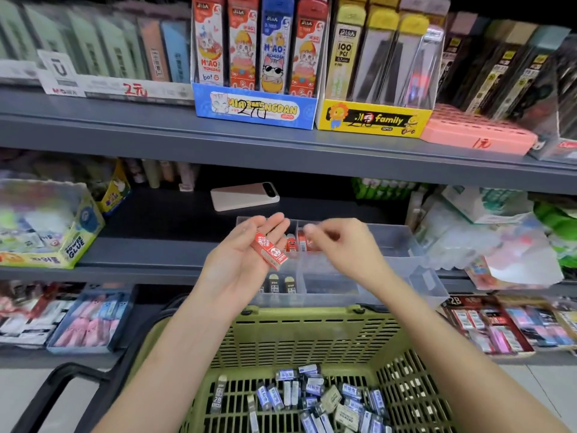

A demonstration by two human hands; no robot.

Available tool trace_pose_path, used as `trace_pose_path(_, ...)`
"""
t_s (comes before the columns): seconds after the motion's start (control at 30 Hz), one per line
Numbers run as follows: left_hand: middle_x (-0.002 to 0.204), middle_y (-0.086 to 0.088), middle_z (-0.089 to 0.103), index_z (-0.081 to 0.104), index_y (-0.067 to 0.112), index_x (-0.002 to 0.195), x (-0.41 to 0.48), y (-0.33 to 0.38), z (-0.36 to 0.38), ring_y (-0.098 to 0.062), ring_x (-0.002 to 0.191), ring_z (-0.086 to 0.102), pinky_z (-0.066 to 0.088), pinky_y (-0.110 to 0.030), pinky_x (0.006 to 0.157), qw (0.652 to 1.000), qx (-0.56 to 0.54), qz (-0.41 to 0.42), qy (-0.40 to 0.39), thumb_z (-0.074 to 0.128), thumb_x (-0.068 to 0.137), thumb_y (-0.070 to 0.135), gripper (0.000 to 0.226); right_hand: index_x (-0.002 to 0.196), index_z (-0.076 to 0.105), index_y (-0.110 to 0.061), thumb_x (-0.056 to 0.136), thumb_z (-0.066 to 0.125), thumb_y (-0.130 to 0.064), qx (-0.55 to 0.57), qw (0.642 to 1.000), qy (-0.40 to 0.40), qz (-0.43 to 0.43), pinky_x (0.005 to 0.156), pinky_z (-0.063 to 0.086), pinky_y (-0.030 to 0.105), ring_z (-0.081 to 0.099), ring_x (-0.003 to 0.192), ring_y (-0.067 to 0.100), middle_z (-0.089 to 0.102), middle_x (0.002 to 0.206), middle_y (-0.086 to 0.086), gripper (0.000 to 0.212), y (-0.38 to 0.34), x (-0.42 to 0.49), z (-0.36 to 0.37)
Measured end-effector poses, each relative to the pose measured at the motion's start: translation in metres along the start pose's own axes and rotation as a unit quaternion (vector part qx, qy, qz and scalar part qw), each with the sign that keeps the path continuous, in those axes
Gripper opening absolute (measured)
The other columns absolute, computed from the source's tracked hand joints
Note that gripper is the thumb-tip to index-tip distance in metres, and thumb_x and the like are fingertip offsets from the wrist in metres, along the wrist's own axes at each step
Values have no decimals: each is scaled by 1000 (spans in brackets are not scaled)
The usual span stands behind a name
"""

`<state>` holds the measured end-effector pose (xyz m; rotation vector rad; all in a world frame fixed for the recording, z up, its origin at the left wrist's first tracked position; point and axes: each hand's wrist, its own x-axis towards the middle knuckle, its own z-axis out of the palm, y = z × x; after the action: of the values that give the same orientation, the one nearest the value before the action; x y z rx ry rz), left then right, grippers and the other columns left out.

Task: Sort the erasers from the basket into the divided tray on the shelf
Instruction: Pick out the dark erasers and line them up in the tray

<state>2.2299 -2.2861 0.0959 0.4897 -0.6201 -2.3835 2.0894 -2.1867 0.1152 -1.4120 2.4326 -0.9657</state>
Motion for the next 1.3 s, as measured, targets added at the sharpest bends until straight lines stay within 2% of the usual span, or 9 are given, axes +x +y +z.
trace_pose_path(0.1, 108, -16, 71, 54, 8, 84, -3, -6, 10, -22, 104, 67, 53, -38, 79, 1000, 30, 4, -4, 33, 102, 12, 28, 79, 69, -20, 81, 71, -27, 196, 977, -74, -26, 62, 50, 26, 60, 65, 11, 70, 73, 1, 7, -30, -31, 4)
trace_pose_path(0.23, 120, -15, 66, 53, 11, 81, -10, -15, 18, -21, 116, 59, 49, -40, 92, 999, 50, 19, -11, 34, 102, 15, 29, 86, 67, -18, 80, 72, -16, 216, 976, -20, -17, 59, 46, 21, 49, 61, 3, 62, 71, -1, 8, -31, -42, 7)
trace_pose_path(0.4, 125, 3, 64, 56, 11, 100, -19, -23, 23, -9, 122, 54, 48, -26, 92, 956, 275, 64, -83, 48, 91, 28, 20, 81, 62, -32, 81, 68, -28, 207, 978, -17, -26, 57, 44, 21, 51, 57, 2, 60, 62, -8, 7, -17, -49, 5)
trace_pose_path(0.53, 131, 12, 54, 51, 29, 125, -16, -11, 17, 1, 122, 48, 39, -18, 97, 863, 481, 152, -32, 50, 89, 44, 39, 69, 65, -26, 77, 68, -42, 133, 987, 79, 51, 65, 48, 26, 59, 62, 2, 65, 61, -13, 18, 9, -32, -9)
trace_pose_path(0.6, 138, 16, 47, 45, 31, 131, -15, -1, 2, 1, 120, 45, 35, -23, 98, 784, 586, 201, 36, 46, 96, 39, 36, 66, 67, -23, 78, 64, -49, 14, 984, 122, 126, 69, 48, 29, 63, 72, 10, 67, 67, -11, 29, 25, -13, -18)
trace_pose_path(0.77, 138, 2, 48, 43, 18, 138, -22, 0, -35, -14, 123, 46, 33, -26, 97, 631, 738, 228, 69, 42, 99, 33, 42, 55, 55, -11, 81, 63, -43, -134, 969, 47, 204, 55, 39, 25, 50, 59, 27, 49, 54, 3, 41, 38, 19, -3)
trace_pose_path(0.9, 144, -4, 43, 39, 15, 142, -26, -6, -50, -21, 136, 36, 31, -36, 108, 602, 771, 201, 59, 41, 99, 33, 46, 55, 52, -14, 74, 64, -28, -148, 959, 31, 242, 50, 31, 21, 54, 63, 26, 52, 58, 1, 26, 38, 27, 8)
trace_pose_path(1.17, 154, -5, 30, 34, 15, 145, -30, -9, -56, -21, 144, 22, 24, -36, 112, 593, 783, 180, 44, 39, 99, 35, 50, 69, 67, -15, 90, 51, -36, -191, 965, -12, 177, 71, 47, 31, 60, 92, 32, 63, 73, 7, 34, 38, 15, 6)
trace_pose_path(1.3, 140, -8, 49, 49, 10, 134, -47, -4, -63, -28, 137, 35, 31, -40, 108, 578, 780, 232, 69, 46, 98, 27, 40, 84, 73, -16, 90, 56, -29, -142, 980, 140, -3, 82, 42, 34, 57, 85, 24, 70, 84, 2, 22, 32, -28, 9)
